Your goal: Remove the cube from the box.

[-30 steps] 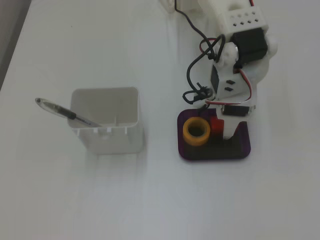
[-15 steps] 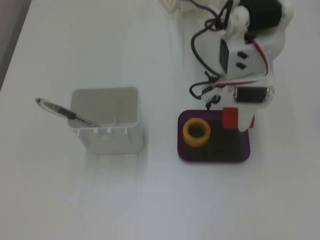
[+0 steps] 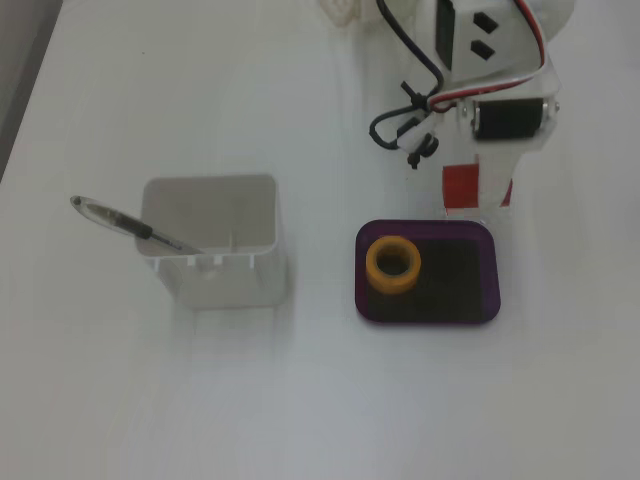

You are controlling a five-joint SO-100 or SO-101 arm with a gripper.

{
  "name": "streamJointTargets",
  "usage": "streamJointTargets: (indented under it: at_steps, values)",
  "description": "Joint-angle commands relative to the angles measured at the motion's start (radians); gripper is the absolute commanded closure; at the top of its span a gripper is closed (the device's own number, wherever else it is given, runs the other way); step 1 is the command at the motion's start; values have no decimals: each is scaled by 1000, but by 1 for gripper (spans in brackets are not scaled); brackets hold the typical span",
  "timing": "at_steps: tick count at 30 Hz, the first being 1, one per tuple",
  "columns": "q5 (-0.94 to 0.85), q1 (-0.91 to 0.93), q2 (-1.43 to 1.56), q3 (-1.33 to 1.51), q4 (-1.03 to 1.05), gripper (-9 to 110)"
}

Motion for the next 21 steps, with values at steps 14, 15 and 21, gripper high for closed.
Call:
streamJointTargets:
  at_steps: [14, 15, 21]
  values:
    - [-57, 57, 790, 1361, -488, 102]
    - [-66, 57, 828, 1439, -538, 102]
    - [-74, 58, 960, 1764, -773, 102]
